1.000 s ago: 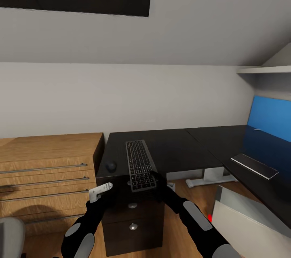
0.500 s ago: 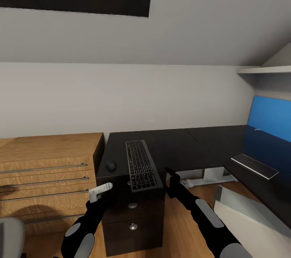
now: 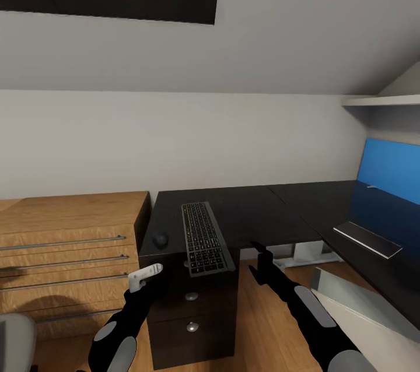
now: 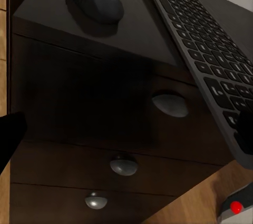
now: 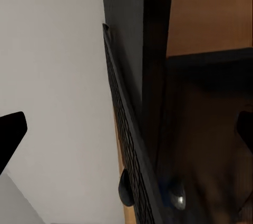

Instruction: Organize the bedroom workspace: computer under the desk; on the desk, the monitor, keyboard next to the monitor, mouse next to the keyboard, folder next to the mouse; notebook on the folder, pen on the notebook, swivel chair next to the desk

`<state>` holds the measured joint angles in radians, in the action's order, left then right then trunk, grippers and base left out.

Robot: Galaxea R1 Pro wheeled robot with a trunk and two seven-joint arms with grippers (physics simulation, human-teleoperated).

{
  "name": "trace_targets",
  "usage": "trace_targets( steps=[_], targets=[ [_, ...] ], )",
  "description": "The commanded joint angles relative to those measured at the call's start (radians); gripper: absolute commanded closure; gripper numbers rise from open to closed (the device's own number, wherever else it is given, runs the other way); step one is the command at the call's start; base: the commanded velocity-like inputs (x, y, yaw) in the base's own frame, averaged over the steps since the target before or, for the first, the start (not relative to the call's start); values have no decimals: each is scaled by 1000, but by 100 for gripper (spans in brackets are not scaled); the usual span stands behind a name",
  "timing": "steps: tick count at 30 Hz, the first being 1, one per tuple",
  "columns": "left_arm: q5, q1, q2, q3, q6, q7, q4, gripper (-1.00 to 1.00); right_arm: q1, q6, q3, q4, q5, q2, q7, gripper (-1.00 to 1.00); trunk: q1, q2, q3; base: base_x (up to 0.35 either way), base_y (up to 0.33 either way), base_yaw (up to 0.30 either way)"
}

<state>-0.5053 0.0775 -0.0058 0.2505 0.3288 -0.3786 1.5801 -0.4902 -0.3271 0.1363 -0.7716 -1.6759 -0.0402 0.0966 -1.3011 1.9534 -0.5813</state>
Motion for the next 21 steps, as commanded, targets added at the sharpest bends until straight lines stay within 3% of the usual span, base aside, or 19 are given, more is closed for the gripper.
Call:
trace_targets(
  steps=[1, 2, 6, 11, 12, 13, 14, 20, 21],
  targets=[
    [-9, 1, 0, 2, 2, -8, 1, -100, -1, 19, 3, -1, -4, -10, -8, -100, 0, 1, -1, 0, 0, 0],
    [-9, 1, 0, 3, 2, -8, 1, -100, -1, 68, 3, -3, -1, -18, -17, -100, 0, 1, -1, 0, 0, 0],
    [-8, 1, 0, 4, 3, -8, 0, -100, -1, 149, 4, -15, 16, -29, -41, -100, 0, 1, -1, 0, 0, 0],
    [-6, 1, -1, 7, 3, -8, 0, -100, -1, 233, 6, -78, 122, -34, -163, -100, 0, 1, -1, 0, 0, 0],
    [-5, 1, -1, 12, 2, -8, 1, -100, -1, 252, 7, -106, 183, -34, -230, -100, 0, 1, -1, 0, 0, 0],
    [-5, 1, -1, 14, 2, -8, 1, -100, -1, 261, 8, -121, 218, -34, -267, -100, 0, 1, -1, 0, 0, 0],
    [-5, 1, -1, 21, 2, -8, 1, -100, -1, 273, 9, -154, 292, -34, -345, -100, 0, 1, -1, 0, 0, 0],
    [-3, 1, -2, 32, 1, -9, 1, -100, -1, 289, 13, -275, 522, -32, -583, -100, 19, -34, 15, 0, 0, 0],
    [-3, 1, -2, 34, 1, -9, 1, -100, 0, 291, 14, -318, 595, -31, -647, -100, 23, -41, 18, 0, 0, 0]
  ],
)
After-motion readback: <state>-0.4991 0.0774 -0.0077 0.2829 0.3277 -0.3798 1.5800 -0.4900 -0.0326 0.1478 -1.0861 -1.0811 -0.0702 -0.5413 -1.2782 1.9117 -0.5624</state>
